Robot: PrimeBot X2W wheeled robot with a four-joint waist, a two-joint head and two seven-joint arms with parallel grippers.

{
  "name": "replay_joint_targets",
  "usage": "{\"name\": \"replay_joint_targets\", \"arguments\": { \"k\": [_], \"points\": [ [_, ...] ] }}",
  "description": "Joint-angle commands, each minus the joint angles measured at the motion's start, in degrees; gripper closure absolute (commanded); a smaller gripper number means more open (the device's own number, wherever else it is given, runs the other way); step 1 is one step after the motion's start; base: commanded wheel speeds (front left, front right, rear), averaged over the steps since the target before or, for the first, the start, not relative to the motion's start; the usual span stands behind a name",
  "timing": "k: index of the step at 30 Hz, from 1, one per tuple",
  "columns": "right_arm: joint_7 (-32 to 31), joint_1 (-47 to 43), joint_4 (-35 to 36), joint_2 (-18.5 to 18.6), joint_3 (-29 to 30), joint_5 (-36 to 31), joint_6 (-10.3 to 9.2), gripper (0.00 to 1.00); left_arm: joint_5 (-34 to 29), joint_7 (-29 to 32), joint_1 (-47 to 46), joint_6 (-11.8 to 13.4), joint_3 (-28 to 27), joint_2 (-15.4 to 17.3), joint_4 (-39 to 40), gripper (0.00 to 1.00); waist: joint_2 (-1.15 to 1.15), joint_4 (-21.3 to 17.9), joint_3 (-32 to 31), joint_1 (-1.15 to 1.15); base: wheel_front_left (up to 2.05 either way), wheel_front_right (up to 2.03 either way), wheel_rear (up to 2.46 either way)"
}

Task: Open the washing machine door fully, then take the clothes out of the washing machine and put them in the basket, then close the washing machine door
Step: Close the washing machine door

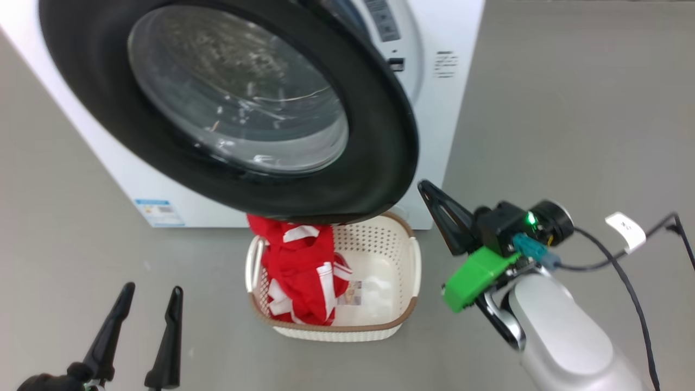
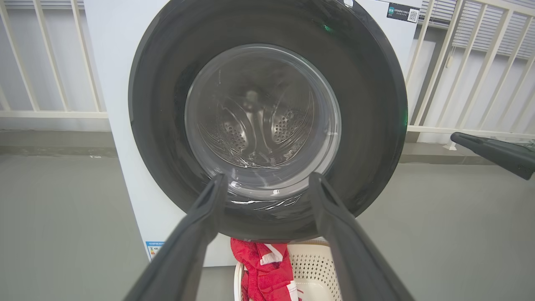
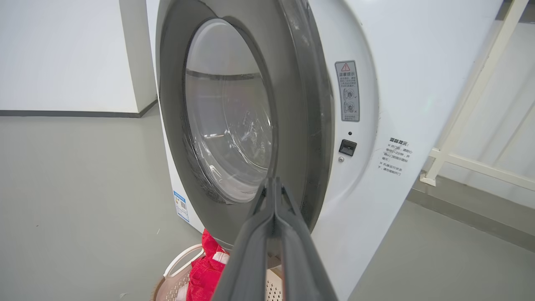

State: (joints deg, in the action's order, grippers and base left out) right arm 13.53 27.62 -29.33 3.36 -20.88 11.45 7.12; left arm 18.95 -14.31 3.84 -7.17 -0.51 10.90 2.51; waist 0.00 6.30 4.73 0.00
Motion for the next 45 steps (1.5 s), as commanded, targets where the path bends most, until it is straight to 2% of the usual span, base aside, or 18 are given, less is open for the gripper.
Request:
{"name": "replay_joint_targets", "arguments": {
  "k": [1,7,24,45],
  "points": [
    [0.04,3.10,0.20,-0.48,-1.71,1.09,0.36,1.00,0.52,-0.69,-2.97,-0.32,-1.71,1.37,1.14,0.00,0.00,2.27,1.42,0.00,0.00,0.00,0.00],
    [-0.19,8.65,-3.27,-0.48,-4.02,3.33,0.36,1.00,1.34,-0.69,-4.14,-0.32,-1.16,1.76,0.83,0.00,0.00,4.28,3.08,0.00,0.00,0.00,0.00],
    [0.58,20.85,-13.24,-0.48,-2.88,5.86,0.36,1.00,2.72,-0.69,-7.33,-0.32,-0.36,2.69,0.48,0.00,0.00,6.27,7.75,0.00,0.00,0.00,0.00],
    [1.45,35.88,-24.71,-0.48,1.20,2.93,0.36,1.00,3.34,-0.69,-12.35,-0.32,-0.60,2.02,-1.41,0.00,0.00,7.70,14.46,0.00,0.00,0.00,0.00]
  ]
}}
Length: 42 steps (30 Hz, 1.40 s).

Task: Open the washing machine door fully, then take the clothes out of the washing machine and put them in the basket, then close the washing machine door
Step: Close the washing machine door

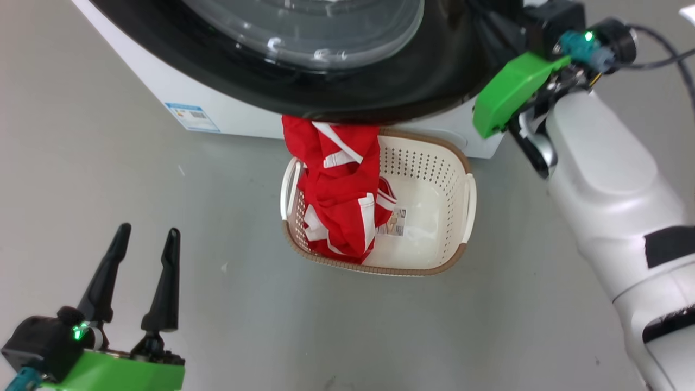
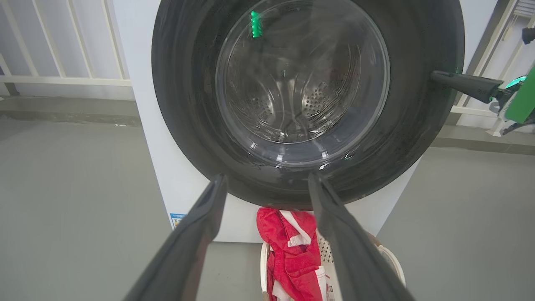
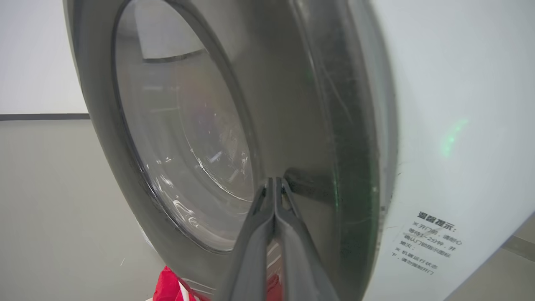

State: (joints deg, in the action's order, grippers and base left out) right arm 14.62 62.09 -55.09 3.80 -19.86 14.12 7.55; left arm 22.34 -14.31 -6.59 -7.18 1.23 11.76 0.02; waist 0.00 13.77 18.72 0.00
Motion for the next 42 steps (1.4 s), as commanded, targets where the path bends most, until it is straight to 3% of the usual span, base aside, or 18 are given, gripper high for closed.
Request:
{"name": "replay_joint_targets", "arguments": {
  "k": [1,22,30,31,32,33,34,35,42],
  "points": [
    [0.36,2.10,0.59,-0.92,0.47,0.25,-0.06,1.00,-0.09,-0.69,-2.12,-0.31,-2.32,1.16,0.92,0.00,0.00,0.34,0.79,0.00,0.00,0.00,0.00],
    [0.38,6.66,-1.78,-0.92,7.19,-2.45,-0.06,1.00,0.16,-0.69,-5.26,-0.31,-0.62,1.43,-1.44,0.00,0.00,0.88,3.07,0.00,0.00,0.00,0.00],
    [0.38,4.05,0.36,-0.92,4.36,0.22,-0.06,1.00,0.35,-0.69,-5.16,-0.31,-0.81,1.52,-2.16,0.00,0.00,-0.74,1.93,0.00,0.00,0.00,0.00],
    [0.38,3.49,0.82,-0.92,3.85,0.82,-0.06,0.88,0.39,-0.69,-5.12,-0.31,-0.84,1.47,-2.21,0.00,0.00,-1.07,1.67,0.00,0.00,0.00,0.00],
    [0.38,2.88,1.59,-0.92,3.47,1.43,-0.06,0.53,0.50,-0.69,-5.06,-0.31,-0.94,1.36,-2.23,0.00,0.00,-1.44,1.38,0.00,0.00,0.00,0.00],
    [0.38,2.10,2.26,-0.92,3.01,2.02,-0.06,0.39,0.78,-0.69,-4.99,-0.31,-1.03,1.22,-2.25,0.00,0.00,-1.84,1.04,0.00,0.00,0.00,0.00],
    [0.38,1.31,2.95,-0.92,2.51,2.50,-0.06,0.12,1.05,-0.69,-4.91,-0.31,-1.14,1.19,-2.28,0.00,0.00,-2.28,0.77,0.00,0.00,0.00,0.00],
    [0.38,0.50,3.77,-0.92,2.09,2.85,-0.06,0.00,1.18,-0.69,-4.83,-0.31,-1.28,1.19,-2.33,0.00,0.00,-2.72,0.51,0.00,0.00,0.00,0.00],
    [0.38,-7.34,12.20,-0.92,0.87,1.00,-0.06,0.00,3.10,-0.69,-4.15,-0.31,-1.51,0.80,-1.92,0.00,0.00,-6.28,-1.35,0.00,0.00,0.00,0.00]
  ]
}}
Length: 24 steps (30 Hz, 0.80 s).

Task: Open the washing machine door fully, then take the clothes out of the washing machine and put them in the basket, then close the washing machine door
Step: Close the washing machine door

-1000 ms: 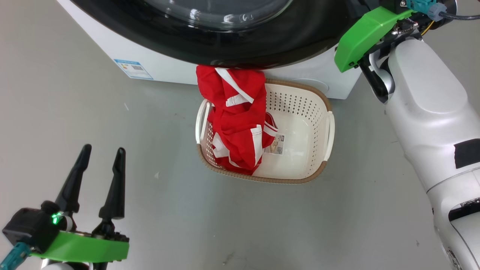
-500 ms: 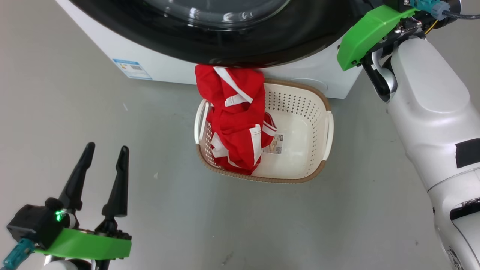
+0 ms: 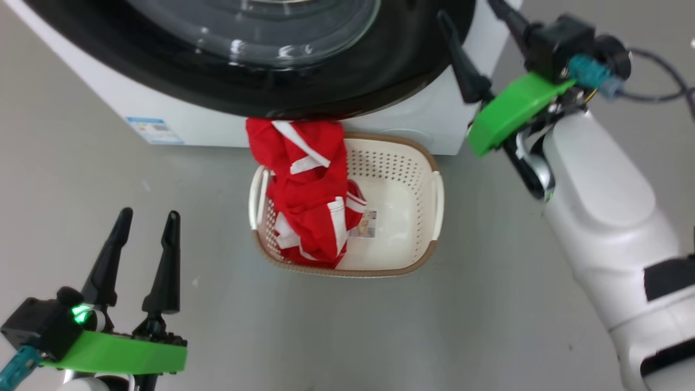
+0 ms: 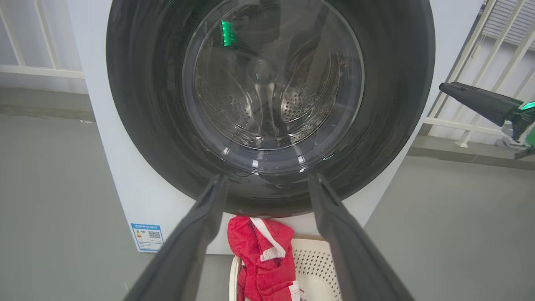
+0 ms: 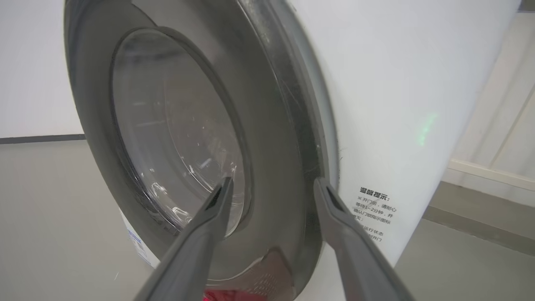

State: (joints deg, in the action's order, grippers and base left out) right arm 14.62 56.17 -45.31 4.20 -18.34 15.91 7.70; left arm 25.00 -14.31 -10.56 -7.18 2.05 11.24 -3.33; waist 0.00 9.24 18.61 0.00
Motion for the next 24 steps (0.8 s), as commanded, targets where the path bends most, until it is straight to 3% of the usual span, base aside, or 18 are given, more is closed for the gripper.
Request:
{"name": "replay_joint_targets", "arguments": {
  "k": [1,10,24],
  "points": [
    [0.38,-2.80,4.06,-1.33,-0.71,-1.32,-0.21,0.00,0.63,-0.69,-0.12,-0.31,-2.17,1.21,1.67,0.00,0.00,-2.34,-1.48,0.00,0.00,0.00,0.00],
    [0.38,-14.02,16.00,-1.33,2.16,-4.97,-0.21,0.00,0.23,-0.69,1.44,-0.31,-3.39,1.26,2.64,0.00,0.00,-7.07,-3.93,0.00,0.00,0.00,0.00],
    [0.38,-26.45,23.44,-1.33,8.12,-7.26,-0.21,0.00,-1.72,-0.69,4.45,-0.31,-4.95,-0.10,2.94,0.00,0.00,-10.74,-9.00,0.00,0.00,0.00,0.00]
  ]
}}
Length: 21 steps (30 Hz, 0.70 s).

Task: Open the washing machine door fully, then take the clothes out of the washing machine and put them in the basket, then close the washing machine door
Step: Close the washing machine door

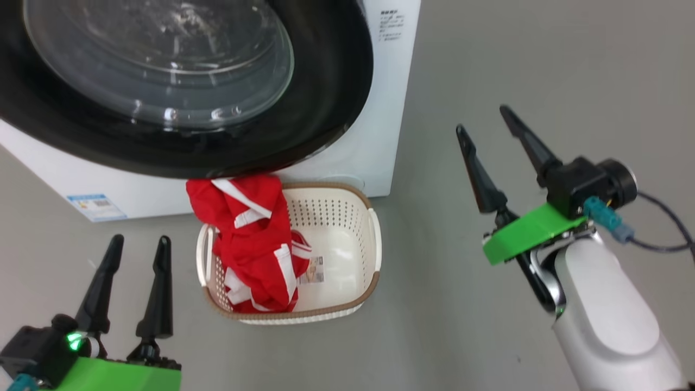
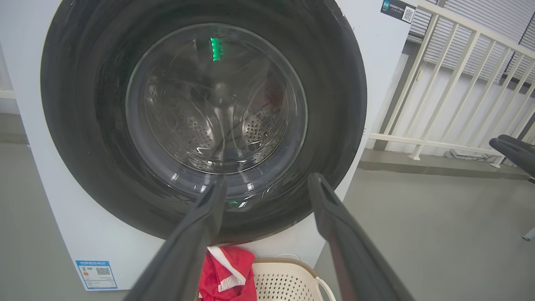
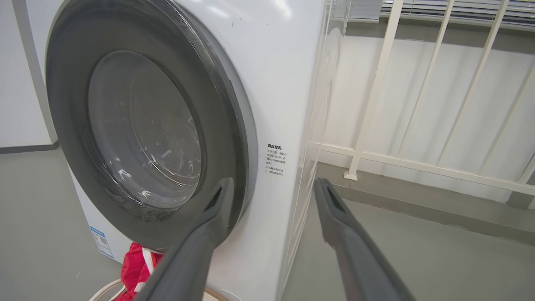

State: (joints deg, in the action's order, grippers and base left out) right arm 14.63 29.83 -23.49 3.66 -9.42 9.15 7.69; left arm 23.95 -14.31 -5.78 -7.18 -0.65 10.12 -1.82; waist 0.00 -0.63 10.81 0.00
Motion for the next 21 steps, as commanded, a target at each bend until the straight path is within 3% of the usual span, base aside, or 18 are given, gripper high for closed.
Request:
{"name": "replay_joint_targets", "arguments": {
  "k": [1,21],
  "points": [
    [0.37,-1.02,1.97,-0.79,-0.69,-0.68,-0.20,0.00,-1.19,-0.69,-0.08,-0.31,-2.11,1.19,1.46,0.00,0.00,-1.02,-1.64,0.00,0.00,0.00,0.00],
    [0.37,-17.64,12.55,-0.79,3.17,-3.82,-0.20,0.00,-5.07,-0.69,8.22,-0.31,-3.73,0.03,0.23,0.00,0.00,-2.35,-10.11,0.00,0.00,0.00,0.00]
  ]
}}
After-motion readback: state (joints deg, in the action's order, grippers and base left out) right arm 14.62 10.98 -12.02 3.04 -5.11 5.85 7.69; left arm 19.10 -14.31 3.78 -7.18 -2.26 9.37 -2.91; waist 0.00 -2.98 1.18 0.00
